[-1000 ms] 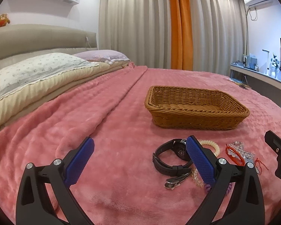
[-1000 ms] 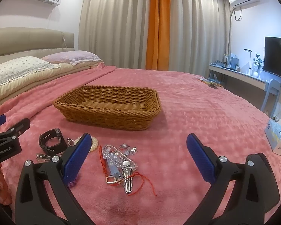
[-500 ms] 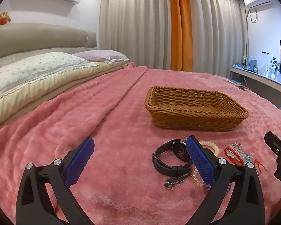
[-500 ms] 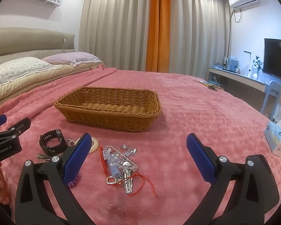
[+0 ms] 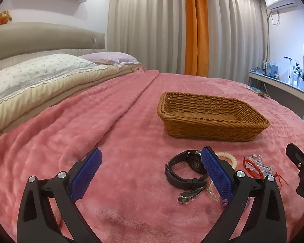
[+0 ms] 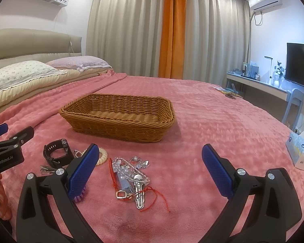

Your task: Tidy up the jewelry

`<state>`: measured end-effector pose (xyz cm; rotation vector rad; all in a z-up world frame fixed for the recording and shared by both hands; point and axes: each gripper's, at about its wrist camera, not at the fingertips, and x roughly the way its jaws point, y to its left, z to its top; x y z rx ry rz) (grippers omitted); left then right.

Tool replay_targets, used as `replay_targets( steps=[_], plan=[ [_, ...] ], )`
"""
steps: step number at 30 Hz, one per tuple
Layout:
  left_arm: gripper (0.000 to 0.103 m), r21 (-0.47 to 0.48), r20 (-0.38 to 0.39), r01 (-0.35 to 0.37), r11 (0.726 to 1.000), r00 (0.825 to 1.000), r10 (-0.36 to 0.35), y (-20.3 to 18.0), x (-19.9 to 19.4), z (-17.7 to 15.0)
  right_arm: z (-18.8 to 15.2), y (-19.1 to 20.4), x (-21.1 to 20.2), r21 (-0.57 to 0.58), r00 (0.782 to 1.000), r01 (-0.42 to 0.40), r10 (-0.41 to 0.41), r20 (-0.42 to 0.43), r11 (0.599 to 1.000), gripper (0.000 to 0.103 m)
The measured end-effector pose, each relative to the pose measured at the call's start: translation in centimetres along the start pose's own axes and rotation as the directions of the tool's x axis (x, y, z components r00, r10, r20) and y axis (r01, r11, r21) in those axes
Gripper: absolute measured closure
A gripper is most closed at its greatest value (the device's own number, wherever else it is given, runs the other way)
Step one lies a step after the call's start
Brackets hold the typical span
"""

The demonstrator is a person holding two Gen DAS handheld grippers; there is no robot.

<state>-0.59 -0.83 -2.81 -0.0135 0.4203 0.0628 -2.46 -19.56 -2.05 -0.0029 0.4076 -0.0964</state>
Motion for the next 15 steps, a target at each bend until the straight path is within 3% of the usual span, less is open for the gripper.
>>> replay_targets(
  steps=[15],
  plan=[
    [0.008, -0.009, -0.009, 0.009, 1.000, 1.000, -0.009, -0.04, 0.25, -0.08, -0.06, 0.00, -0.04, -0.002, 1.000, -0.001, 0.001, 0.002, 1.000, 0.007]
  ],
)
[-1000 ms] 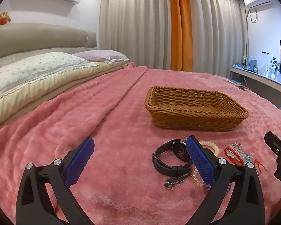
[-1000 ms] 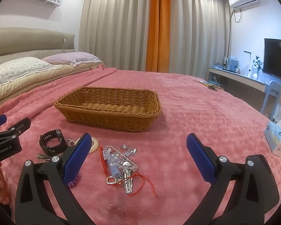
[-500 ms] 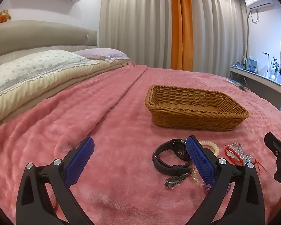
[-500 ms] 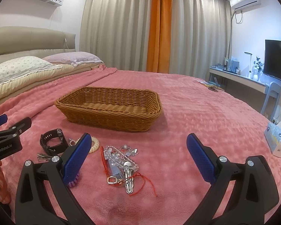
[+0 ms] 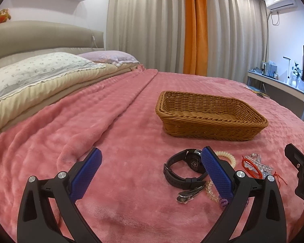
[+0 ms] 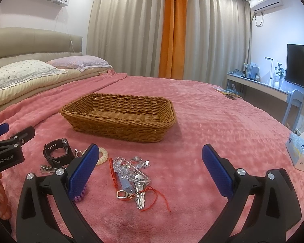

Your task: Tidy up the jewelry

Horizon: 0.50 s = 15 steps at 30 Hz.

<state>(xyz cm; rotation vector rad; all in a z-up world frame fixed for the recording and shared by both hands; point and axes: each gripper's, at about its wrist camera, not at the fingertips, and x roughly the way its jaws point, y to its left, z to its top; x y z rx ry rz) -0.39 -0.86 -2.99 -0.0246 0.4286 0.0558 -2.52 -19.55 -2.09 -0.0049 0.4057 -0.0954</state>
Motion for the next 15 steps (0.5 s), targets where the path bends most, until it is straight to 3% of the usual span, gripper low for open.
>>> replay_targets(
  steps=[15],
  plan=[
    [0.008, -0.005, -0.009, 0.012, 1.000, 1.000, -0.012, 0.03, 0.21, 0.04, -0.04, 0.03, 0.01, -0.001, 1.000, 0.000, 0.000, 0.000, 1.000, 0.007]
  ],
)
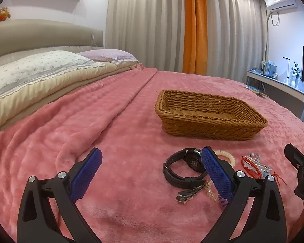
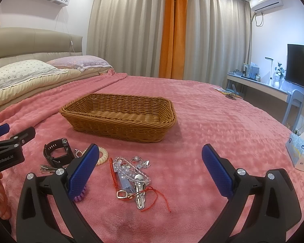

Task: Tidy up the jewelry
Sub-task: 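Grasp the black watch with the left tool while the right tool grasps the clear beaded bracelet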

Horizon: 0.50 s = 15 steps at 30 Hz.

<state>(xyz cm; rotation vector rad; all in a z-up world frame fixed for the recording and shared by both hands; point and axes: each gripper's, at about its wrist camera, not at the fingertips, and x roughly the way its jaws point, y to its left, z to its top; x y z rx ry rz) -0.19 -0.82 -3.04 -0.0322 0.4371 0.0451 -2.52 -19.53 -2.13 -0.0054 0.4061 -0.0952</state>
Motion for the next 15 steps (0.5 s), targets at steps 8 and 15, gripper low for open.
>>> replay_targets(
  steps=[8, 15],
  plan=[
    [0.008, -0.016, -0.009, 0.025, 1.000, 1.000, -0.025, 0.4, 0.2, 0.1, 0.0, -0.1, 0.0, 0.007, 1.000, -0.001, 0.001, 0.002, 1.000, 0.007],
    [0.011, -0.112, -0.126, 0.181, 0.977, 0.973, -0.195, 2.0, 1.5, 0.6, 0.3, -0.9, 0.3, 0.031, 0.998, -0.050, 0.051, -0.032, 0.998, 0.022]
  ],
)
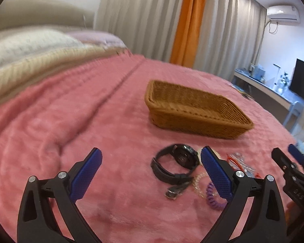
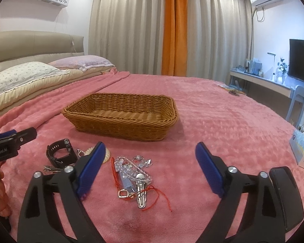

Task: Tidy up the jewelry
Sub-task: 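Grasp the black watch with the left tool while the right tool grasps the clear beaded bracelet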

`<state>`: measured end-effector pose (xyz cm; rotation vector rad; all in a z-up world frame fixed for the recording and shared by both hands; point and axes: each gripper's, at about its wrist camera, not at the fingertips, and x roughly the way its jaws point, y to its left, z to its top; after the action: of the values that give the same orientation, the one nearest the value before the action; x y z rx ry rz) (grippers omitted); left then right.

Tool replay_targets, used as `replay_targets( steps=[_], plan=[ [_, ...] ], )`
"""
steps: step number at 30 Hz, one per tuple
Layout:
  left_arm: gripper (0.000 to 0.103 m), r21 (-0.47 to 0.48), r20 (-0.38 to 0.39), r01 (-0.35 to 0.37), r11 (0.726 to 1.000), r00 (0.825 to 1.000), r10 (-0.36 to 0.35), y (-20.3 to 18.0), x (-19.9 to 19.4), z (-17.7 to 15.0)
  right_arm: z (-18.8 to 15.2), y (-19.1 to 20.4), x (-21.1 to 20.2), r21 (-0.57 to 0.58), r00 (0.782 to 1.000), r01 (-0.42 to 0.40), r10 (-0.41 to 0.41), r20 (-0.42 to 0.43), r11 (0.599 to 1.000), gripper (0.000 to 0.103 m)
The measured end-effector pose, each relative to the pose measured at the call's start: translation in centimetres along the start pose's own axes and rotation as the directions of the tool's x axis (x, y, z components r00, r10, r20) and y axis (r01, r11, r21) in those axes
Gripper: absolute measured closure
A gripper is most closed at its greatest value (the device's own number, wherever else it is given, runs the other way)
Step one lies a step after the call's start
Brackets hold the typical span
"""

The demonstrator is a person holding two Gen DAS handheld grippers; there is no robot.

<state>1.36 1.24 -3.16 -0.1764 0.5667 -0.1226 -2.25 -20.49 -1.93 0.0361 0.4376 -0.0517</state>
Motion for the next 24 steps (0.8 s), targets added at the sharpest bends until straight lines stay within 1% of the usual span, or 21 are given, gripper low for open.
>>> replay_targets(
  steps=[1, 3, 6, 8, 9, 10, 12, 14, 17, 18, 19, 21, 22, 24],
  plan=[
    [0.018, -0.008, -0.023, 0.014, 1.000, 1.000, -0.015, 0.2, 0.3, 0.1, 0.0, -0.2, 0.0, 0.004, 1.000, -0.007, 0.007, -0.007, 1.000, 0.024],
    [0.026, -0.014, -0.087, 0.037, 0.999, 0.995, -0.039, 0.5, 1.0, 0.1, 0.3, -0.8, 0.2, 0.010, 0.999, -0.019, 0.020, -0.040, 1.000, 0.027],
    [0.033, -0.036, -0.165, 0.086, 0.996, 0.982, -0.091, 1.1, 1.7, 0.3, 0.9, -1.8, 0.5, 0.007, 0.996, -0.017, 0.017, -0.084, 1.000, 0.035],
    [0.040, -0.052, -0.214, 0.105, 0.993, 0.970, -0.113, 1.5, 2.6, 0.7, 1.7, -3.0, 0.9, 0.024, 0.993, -0.023, 0.026, -0.114, 0.999, 0.048],
    [0.051, -0.057, -0.229, 0.111, 0.992, 0.966, -0.121, 1.7, 2.9, 1.0, 2.2, -3.9, 1.0, 0.044, 0.990, -0.041, 0.047, -0.130, 0.998, 0.050],
    [0.055, -0.064, -0.237, 0.122, 0.990, 0.962, -0.134, 1.8, 3.1, 1.4, 2.4, -4.4, 1.1, 0.057, 0.988, -0.056, 0.064, -0.139, 0.997, 0.052],
    [0.055, -0.068, -0.265, 0.131, 0.989, 0.954, -0.144, 1.9, 3.5, 1.9, 3.0, -5.2, 1.3, 0.066, 0.982, -0.085, 0.095, -0.166, 0.994, 0.052],
    [0.055, -0.063, -0.298, 0.130, 0.989, 0.944, -0.143, 1.7, 4.1, 2.4, 3.0, -5.0, 1.8, 0.053, 0.970, -0.113, 0.122, -0.208, 0.992, 0.052],
    [0.055, -0.061, -0.334, 0.140, 0.988, 0.930, -0.152, 1.8, 5.4, 3.0, 2.0, -4.3, 2.7, 0.055, 0.945, -0.168, 0.176, -0.276, 0.984, 0.052],
    [0.055, -0.058, -0.342, 0.145, 0.988, 0.926, -0.156, 1.7, 5.6, 2.9, 1.5, -3.8, 2.9, 0.049, 0.935, -0.191, 0.197, -0.295, 0.980, 0.052],
    [0.055, -0.053, -0.347, 0.143, 0.988, 0.926, -0.152, 1.7, 5.9, 2.7, 0.9, -3.2, 3.1, 0.027, 0.929, -0.201, 0.200, -0.312, 0.979, 0.053],
    [0.055, -0.053, -0.351, 0.148, 0.988, 0.923, -0.157, 1.8, 6.3, 2.2, 0.1, -2.1, 3.4, -0.006, 0.917, -0.219, 0.204, -0.342, 0.976, 0.058],
    [0.055, -0.059, -0.355, 0.149, 0.987, 0.921, -0.161, 2.0, 6.5, 2.0, -0.2, -1.4, 3.7, -0.021, 0.908, -0.238, 0.215, -0.360, 0.971, 0.065],
    [0.058, -0.074, -0.356, 0.157, 0.985, 0.918, -0.173, 2.1, 6.9, 1.6, -0.5, -0.3, 4.2, -0.055, 0.903, -0.249, 0.211, -0.375, 0.967, 0.066]
  ],
)
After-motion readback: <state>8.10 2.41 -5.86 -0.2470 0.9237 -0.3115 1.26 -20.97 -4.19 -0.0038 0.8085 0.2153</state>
